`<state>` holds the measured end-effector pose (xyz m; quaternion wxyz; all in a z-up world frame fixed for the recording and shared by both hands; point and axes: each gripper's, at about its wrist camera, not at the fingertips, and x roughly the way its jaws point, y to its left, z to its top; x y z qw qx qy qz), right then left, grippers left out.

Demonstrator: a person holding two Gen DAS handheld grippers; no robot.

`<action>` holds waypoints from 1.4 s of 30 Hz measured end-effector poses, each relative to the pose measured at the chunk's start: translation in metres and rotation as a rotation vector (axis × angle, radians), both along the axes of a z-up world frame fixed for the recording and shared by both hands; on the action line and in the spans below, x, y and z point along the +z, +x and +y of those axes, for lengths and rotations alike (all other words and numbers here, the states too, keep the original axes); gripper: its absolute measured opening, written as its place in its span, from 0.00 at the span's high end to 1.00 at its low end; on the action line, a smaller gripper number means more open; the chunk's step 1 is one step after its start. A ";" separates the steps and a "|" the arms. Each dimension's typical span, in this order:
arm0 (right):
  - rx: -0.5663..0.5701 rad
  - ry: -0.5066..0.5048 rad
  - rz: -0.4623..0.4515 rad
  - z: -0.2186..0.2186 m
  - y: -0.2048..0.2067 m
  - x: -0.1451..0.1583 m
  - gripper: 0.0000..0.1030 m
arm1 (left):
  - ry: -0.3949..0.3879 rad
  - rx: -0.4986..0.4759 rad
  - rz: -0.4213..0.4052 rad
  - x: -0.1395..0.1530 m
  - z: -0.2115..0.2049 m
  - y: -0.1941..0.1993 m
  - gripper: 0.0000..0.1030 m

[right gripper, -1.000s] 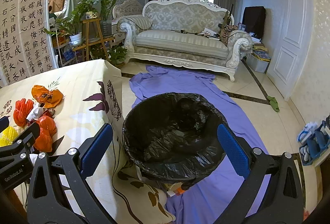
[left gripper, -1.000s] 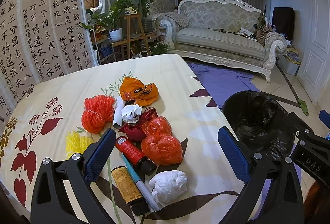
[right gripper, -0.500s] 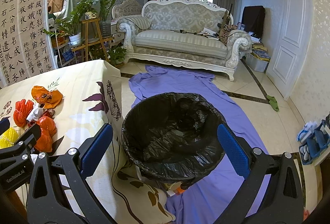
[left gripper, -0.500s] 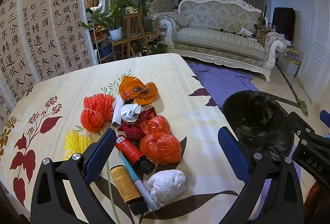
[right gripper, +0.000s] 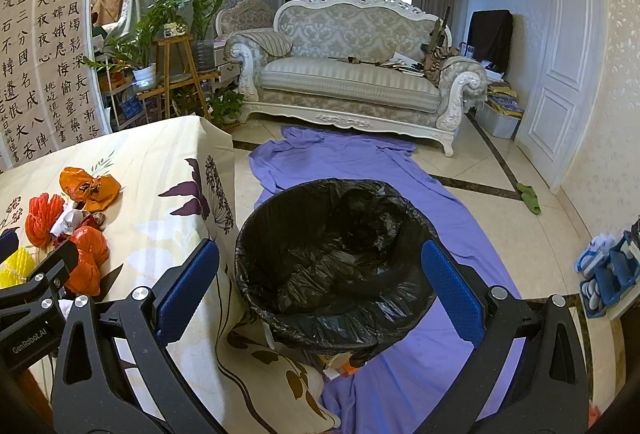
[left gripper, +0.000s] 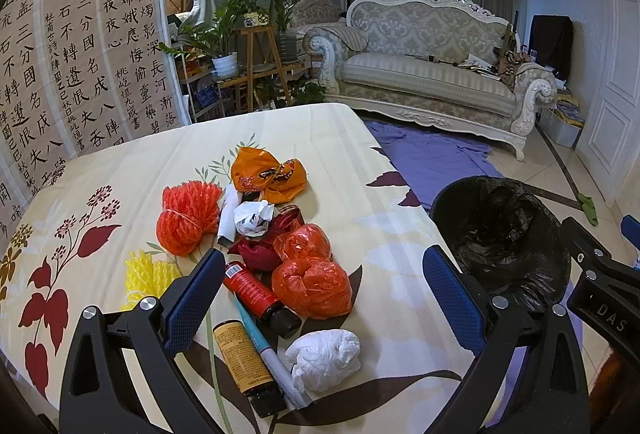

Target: Collect trash

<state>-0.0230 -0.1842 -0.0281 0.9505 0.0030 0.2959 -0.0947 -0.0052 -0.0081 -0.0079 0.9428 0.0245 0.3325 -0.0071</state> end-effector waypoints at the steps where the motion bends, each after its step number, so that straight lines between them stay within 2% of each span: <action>1: 0.000 0.000 0.001 0.000 0.000 0.000 0.04 | 0.001 0.000 -0.001 0.000 0.000 0.000 0.07; 25: -0.004 0.001 0.003 -0.004 -0.002 0.000 0.04 | -0.005 -0.006 0.010 -0.001 -0.002 0.002 0.07; 42: -0.006 0.012 0.026 -0.008 -0.001 -0.011 0.04 | -0.027 -0.023 0.037 -0.002 -0.002 0.003 0.07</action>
